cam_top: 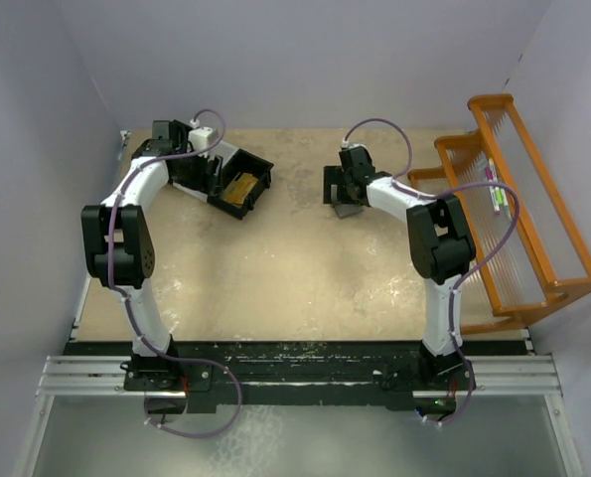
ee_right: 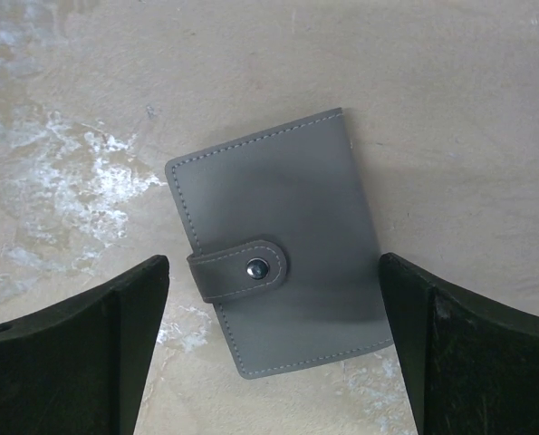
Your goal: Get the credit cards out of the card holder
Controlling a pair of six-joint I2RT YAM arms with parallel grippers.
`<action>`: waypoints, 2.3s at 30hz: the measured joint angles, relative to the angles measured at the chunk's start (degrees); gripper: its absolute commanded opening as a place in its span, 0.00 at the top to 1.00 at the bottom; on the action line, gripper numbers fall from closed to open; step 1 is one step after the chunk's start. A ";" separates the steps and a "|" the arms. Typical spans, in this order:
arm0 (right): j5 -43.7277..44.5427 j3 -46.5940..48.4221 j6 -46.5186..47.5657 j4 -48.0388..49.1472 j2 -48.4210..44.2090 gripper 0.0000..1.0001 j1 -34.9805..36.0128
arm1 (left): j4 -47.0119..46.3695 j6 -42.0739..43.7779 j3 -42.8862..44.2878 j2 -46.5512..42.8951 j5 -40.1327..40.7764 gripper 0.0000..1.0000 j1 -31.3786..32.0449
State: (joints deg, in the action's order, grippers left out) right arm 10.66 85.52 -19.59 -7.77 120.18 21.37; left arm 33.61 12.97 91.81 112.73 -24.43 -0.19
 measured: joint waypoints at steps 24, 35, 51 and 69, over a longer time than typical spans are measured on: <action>1.55 -12.11 4.28 7.32 -5.99 0.22 13.40 | -3.13 -0.07 1.99 5.03 3.80 0.60 2.80; 1.53 -32.68 -2.95 10.01 -21.88 0.26 26.77 | -5.20 -3.17 -1.51 4.02 3.72 0.64 7.76; -2.10 -28.74 -7.91 6.60 -22.23 0.08 29.68 | 2.62 -2.10 -4.98 -5.73 1.40 0.25 11.80; -2.84 -15.10 -4.28 1.29 -24.06 0.07 21.62 | 3.91 -3.06 -0.92 -3.58 19.74 0.32 1.31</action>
State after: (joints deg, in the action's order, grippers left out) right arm 7.81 70.41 -23.88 -6.48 96.12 42.98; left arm 37.52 9.91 90.89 109.14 -4.69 1.13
